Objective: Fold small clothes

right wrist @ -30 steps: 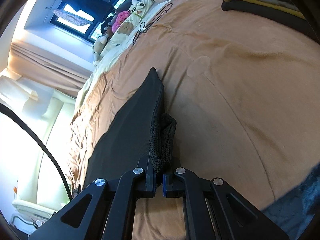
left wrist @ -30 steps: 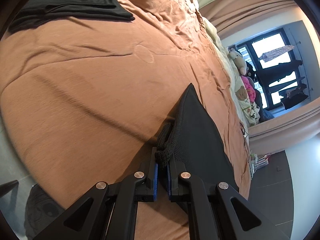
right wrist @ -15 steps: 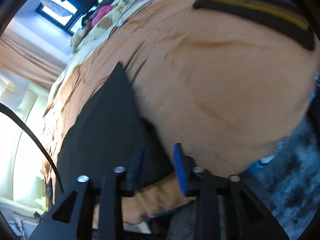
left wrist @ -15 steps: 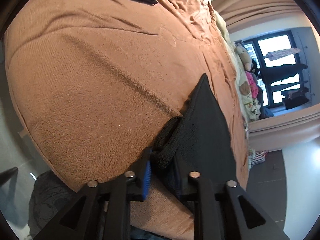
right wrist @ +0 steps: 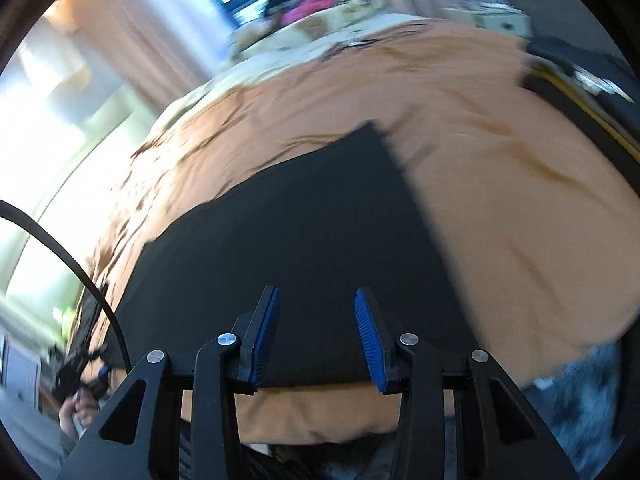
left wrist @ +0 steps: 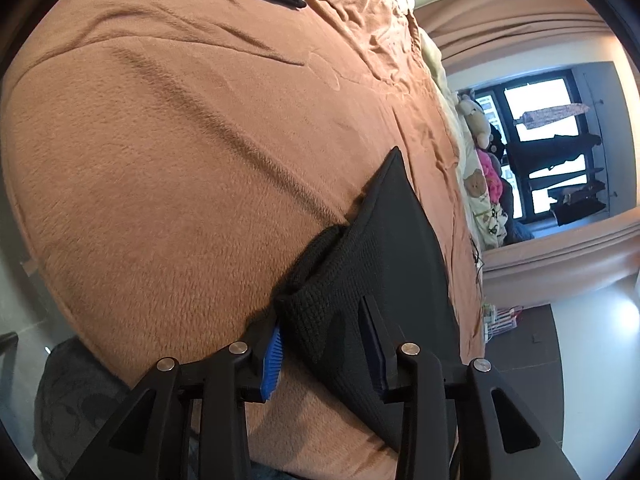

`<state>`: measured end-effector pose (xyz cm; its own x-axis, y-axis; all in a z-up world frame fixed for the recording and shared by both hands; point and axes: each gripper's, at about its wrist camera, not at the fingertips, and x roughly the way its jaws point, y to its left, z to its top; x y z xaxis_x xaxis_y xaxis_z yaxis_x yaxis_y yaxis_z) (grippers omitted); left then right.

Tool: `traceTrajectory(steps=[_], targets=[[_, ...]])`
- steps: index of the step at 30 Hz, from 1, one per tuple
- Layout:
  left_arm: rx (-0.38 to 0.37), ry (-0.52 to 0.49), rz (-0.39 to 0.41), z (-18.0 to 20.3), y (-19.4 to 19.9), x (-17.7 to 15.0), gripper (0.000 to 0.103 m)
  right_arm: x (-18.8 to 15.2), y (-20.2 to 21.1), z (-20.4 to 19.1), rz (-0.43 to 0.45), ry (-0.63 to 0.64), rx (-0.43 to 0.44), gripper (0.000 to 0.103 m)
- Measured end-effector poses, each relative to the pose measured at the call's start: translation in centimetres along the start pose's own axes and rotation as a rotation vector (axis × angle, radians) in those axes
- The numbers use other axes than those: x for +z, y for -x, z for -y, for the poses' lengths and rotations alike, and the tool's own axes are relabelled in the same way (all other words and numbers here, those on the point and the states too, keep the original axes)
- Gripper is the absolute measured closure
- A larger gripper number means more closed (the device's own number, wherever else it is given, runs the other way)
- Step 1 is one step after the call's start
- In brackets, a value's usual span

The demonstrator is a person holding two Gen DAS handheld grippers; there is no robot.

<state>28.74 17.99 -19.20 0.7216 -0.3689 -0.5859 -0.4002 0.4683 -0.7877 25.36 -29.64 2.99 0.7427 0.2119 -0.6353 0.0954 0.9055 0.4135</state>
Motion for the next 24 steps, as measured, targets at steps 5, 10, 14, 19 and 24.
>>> traceTrajectory(steps=[5,10,14,19,24], targets=[[-0.006,-0.015,0.012,0.0,-0.3,0.6,0.066,-0.9,-2.6,-5.0,-0.079,0.123,0.072,0.066],[0.004,-0.013,0.014,-0.2,-0.3,0.7,0.079,-1.8,-5.8,-8.8,-0.146,0.216,0.114,0.067],[-0.010,0.011,0.003,-0.8,0.0,0.9,0.090,-2.0,-8.6,-10.7,-0.195,0.264,0.126,0.072],[0.005,-0.016,0.006,-0.6,0.0,0.7,0.092,-1.5,-12.3,-11.8,-0.257,0.316,0.131,0.083],[0.006,-0.022,0.012,-0.3,0.2,0.6,0.093,-2.3,-14.5,-13.3,-0.330,0.369,0.134,0.087]])
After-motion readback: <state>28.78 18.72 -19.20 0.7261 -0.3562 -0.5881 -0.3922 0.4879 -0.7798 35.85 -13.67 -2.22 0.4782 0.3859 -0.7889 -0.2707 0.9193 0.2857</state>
